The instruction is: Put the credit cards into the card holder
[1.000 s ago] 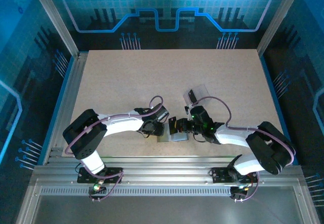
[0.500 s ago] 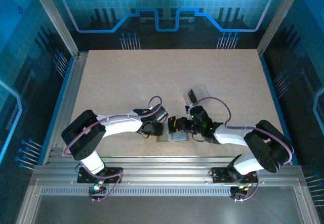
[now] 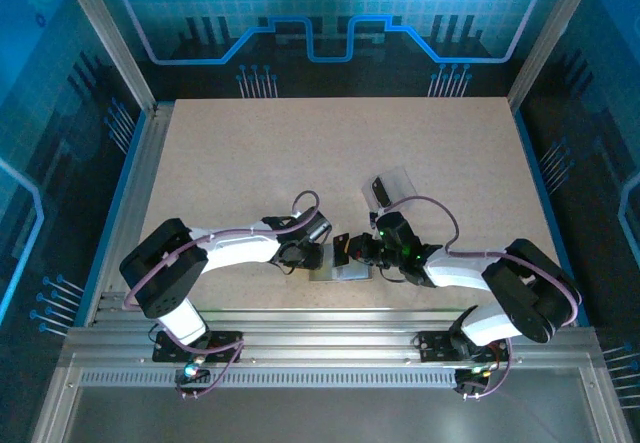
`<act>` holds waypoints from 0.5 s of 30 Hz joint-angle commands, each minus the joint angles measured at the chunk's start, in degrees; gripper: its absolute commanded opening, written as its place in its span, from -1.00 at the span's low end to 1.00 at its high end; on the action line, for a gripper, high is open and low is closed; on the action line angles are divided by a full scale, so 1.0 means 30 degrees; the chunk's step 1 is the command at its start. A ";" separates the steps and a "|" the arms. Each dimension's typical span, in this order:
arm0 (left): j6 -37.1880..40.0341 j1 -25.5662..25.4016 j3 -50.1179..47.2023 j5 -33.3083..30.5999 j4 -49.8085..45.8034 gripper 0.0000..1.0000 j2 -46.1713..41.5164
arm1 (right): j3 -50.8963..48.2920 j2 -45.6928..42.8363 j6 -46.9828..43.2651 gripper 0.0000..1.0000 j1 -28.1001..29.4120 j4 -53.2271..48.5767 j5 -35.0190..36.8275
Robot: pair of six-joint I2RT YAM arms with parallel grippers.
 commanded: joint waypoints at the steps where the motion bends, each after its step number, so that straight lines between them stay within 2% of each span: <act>1: -0.0451 -0.0273 -0.0911 0.0641 -0.0747 -0.08 0.0551 | -0.0123 -0.0248 0.0482 -1.00 -0.0027 0.0213 -0.0565; 15: -0.0422 -0.0270 -0.0779 0.0685 -0.0747 -0.08 0.0660 | -0.0586 0.0214 0.1011 -1.00 0.0231 0.0217 -0.1000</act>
